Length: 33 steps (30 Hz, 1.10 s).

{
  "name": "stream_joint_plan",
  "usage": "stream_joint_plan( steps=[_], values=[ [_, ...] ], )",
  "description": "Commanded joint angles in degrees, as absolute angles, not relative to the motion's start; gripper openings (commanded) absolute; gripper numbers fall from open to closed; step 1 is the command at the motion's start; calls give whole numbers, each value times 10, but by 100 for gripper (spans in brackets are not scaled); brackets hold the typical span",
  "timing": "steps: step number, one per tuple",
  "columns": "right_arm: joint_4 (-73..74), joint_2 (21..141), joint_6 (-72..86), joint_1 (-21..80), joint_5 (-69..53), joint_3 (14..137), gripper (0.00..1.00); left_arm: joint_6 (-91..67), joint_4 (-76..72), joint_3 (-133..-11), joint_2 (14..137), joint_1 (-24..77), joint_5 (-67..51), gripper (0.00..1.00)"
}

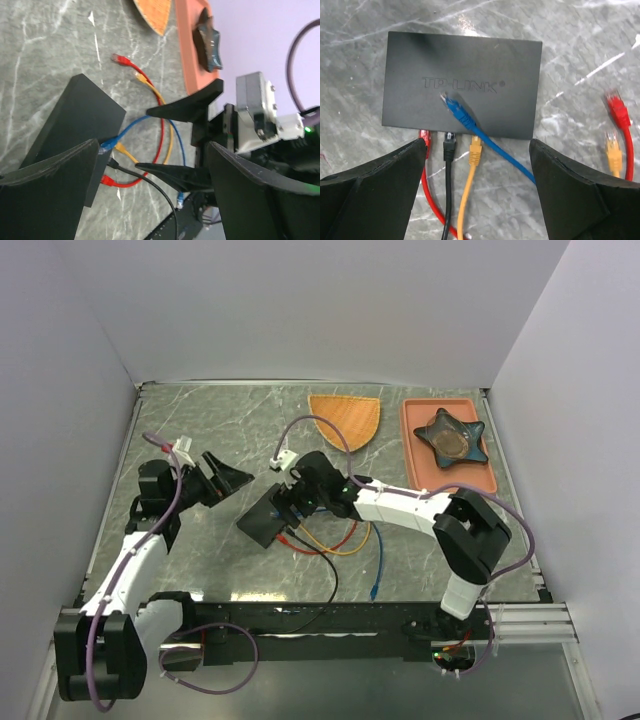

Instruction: Insert the plug into the switch port

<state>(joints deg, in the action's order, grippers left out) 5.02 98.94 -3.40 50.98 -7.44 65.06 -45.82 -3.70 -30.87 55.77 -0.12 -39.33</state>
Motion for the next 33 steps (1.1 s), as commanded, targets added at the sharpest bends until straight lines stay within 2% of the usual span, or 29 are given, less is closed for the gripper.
stream_joint_plan(
  steps=[1,3,4,5,11,13,14,15,17,18,21,23,24,32,33],
  values=[
    [7,1010,-50,518,-110,680,90,-492,-119,-294,547,-35,-489,96],
    [4,1024,-49,520,-115,684,88,-491,-120,-292,546,-42,-494,96],
    [5,1028,-50,521,-121,688,83,-492,-123,-292,546,-44,-497,96],
    [5,1033,-50,521,-124,691,81,-492,-123,-291,545,-45,-500,96],
    [16,1063,-54,526,-124,711,80,-492,-127,-290,537,-49,-506,96],
    [23,1076,-52,527,-116,721,73,-490,-126,-290,533,-50,-507,96],
    [25,1080,-53,529,-113,723,69,-488,-120,-290,527,-52,-505,96],
    [26,1085,-52,529,-113,726,60,-486,-117,-294,526,-53,-504,96],
    [21,1089,-50,531,-101,723,52,-483,-111,-295,517,-54,-504,96],
    [18,1088,-47,533,-91,722,38,-481,-107,-297,515,-54,-504,96],
    [8,1075,-44,532,-76,709,18,-473,-98,-300,498,-56,-497,96],
    [3,1059,-45,533,-73,694,11,-471,-96,-301,488,-57,-497,96],
    [2,1053,-48,532,-75,685,0,-471,-98,-301,484,-57,-497,96],
    [-16,1015,-56,532,-85,664,0,-454,-75,-304,456,-58,-484,96],
    [-17,1013,-54,533,-86,660,9,-454,-75,-304,456,-57,-483,96]
  ],
)
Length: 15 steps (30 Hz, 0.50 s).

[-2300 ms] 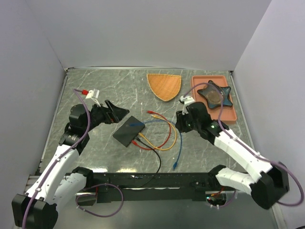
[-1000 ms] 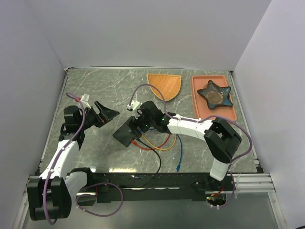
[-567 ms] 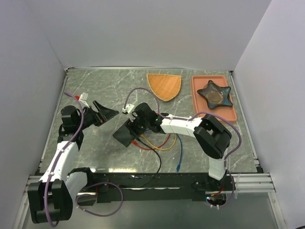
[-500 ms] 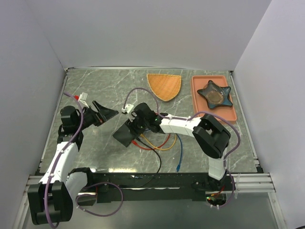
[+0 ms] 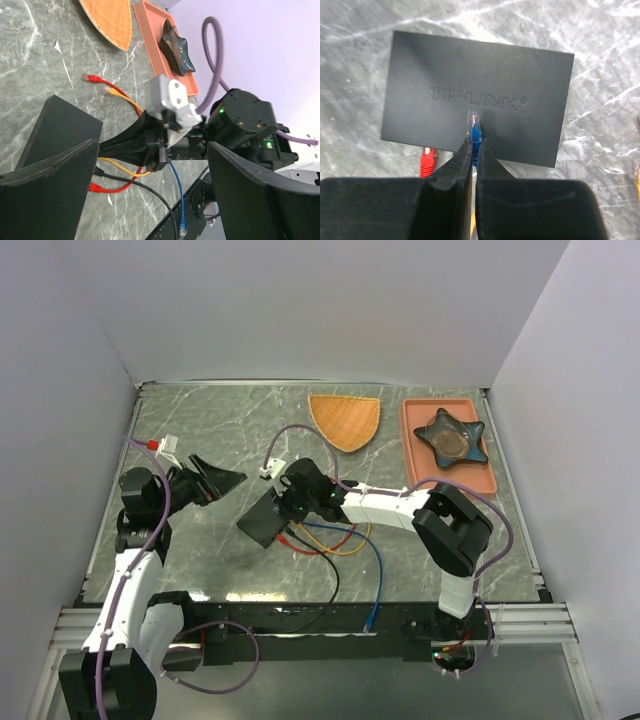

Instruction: Insert the plug into the switch port

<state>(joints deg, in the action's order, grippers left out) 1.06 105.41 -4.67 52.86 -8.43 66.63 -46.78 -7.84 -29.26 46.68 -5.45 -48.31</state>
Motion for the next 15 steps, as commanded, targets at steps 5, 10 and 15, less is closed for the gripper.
stream_joint_plan(
  steps=[5,10,15],
  values=[
    [-25,1010,-50,532,-94,644,29,-451,-71,-303,457,-57,-482,96],
    [-21,1027,-46,533,-90,644,34,-451,-72,-302,455,-57,-482,96],
    [-19,1041,-45,533,-87,644,38,-455,-81,-301,461,-57,-485,96]
  ],
)
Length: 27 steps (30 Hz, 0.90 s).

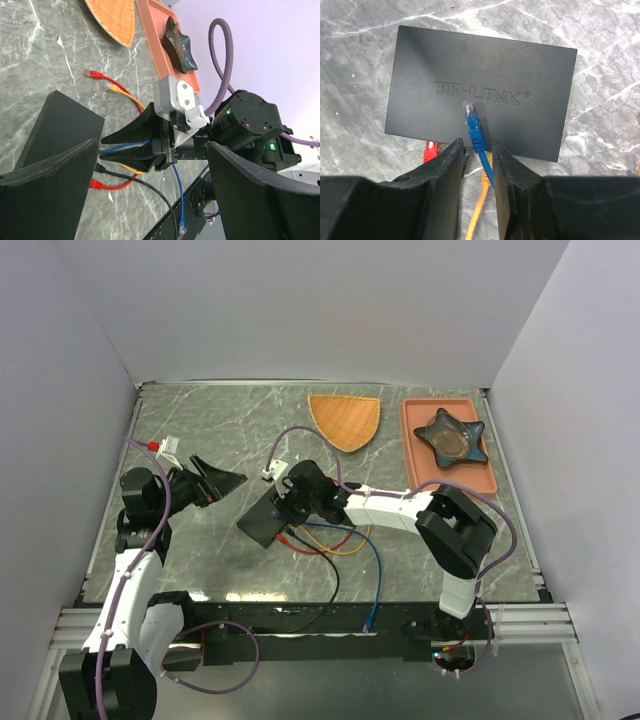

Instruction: Insert the plug into the switch port

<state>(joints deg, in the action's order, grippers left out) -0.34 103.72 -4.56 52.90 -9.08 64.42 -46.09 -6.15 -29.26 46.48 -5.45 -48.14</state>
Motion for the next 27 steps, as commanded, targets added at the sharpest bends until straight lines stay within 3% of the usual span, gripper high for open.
stream_joint_plan(
  steps=[1,12,13,16,27],
  values=[
    [-20,1044,-46,533,-88,644,38,-456,-82,-301,461,-58,-485,96],
    [-15,1074,-47,556,-55,653,35,-451,-76,-304,457,-57,-478,96],
    [-15,1077,-47,556,-55,653,22,-450,-76,-305,457,-57,-478,96],
    [-11,1073,-38,555,-37,655,0,-447,-72,-307,452,-57,-479,96],
    [21,934,-52,542,-38,626,0,-415,-67,-317,378,-56,-474,97]
  ],
)
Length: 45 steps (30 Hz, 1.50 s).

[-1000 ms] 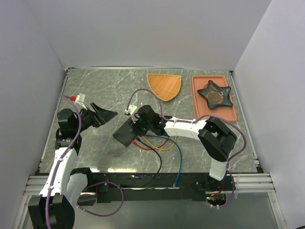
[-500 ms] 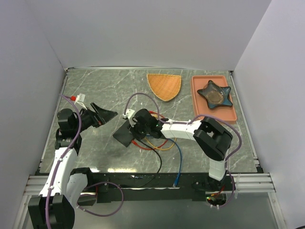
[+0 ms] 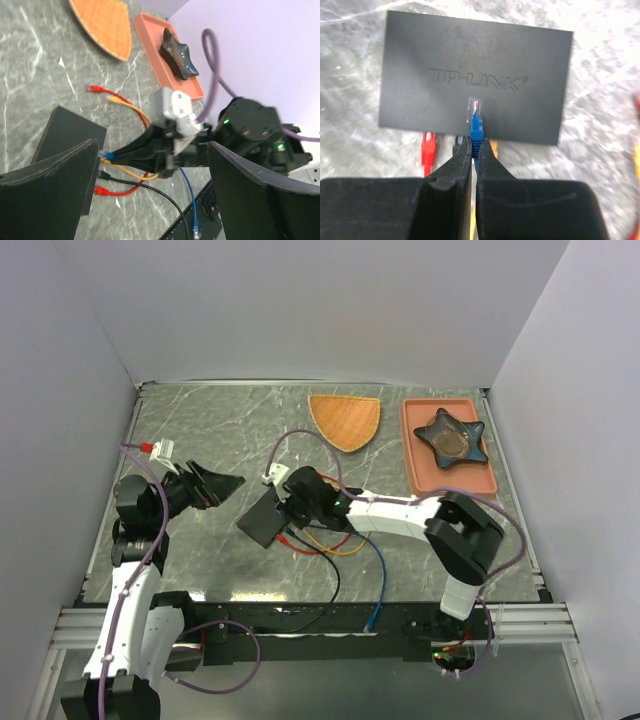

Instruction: Insert the plug into the switch port

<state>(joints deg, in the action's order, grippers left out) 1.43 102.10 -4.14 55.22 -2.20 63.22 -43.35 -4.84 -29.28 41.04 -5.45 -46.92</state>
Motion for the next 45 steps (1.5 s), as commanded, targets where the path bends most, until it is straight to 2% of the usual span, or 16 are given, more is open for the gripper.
stream_joint_plan(
  steps=[1,5,7,11,20,27,33,34,35,38,41,45],
  values=[
    [24,925,-61,537,-56,623,0,-413,-69,-316,374,-57,-476,98],
    [63,878,-73,503,-188,628,0,-428,-109,-303,351,-55,-499,99],
    [60,844,-71,477,-290,619,0,-434,-131,-298,346,-52,-511,97],
    [36,787,-51,446,-415,606,0,-436,-145,-300,343,-26,-506,93],
    [55,722,-32,450,-439,614,0,-371,-127,-342,391,168,-400,88],
    [46,704,-18,449,-441,600,0,-362,-152,-358,432,255,-368,72],
    [49,701,-17,449,-438,598,0,-353,-156,-367,451,290,-339,63],
    [49,701,-17,448,-437,598,0,-353,-159,-367,453,292,-338,59],
    [47,700,-15,448,-435,596,0,-352,-156,-368,454,294,-336,48],
    [30,695,-5,448,-433,585,0,-344,-147,-374,462,301,-333,33],
    [18,690,-2,447,-427,582,0,-337,-138,-378,464,307,-330,41],
    [11,686,-1,447,-419,582,0,-331,-135,-379,462,310,-327,41]
  ],
)
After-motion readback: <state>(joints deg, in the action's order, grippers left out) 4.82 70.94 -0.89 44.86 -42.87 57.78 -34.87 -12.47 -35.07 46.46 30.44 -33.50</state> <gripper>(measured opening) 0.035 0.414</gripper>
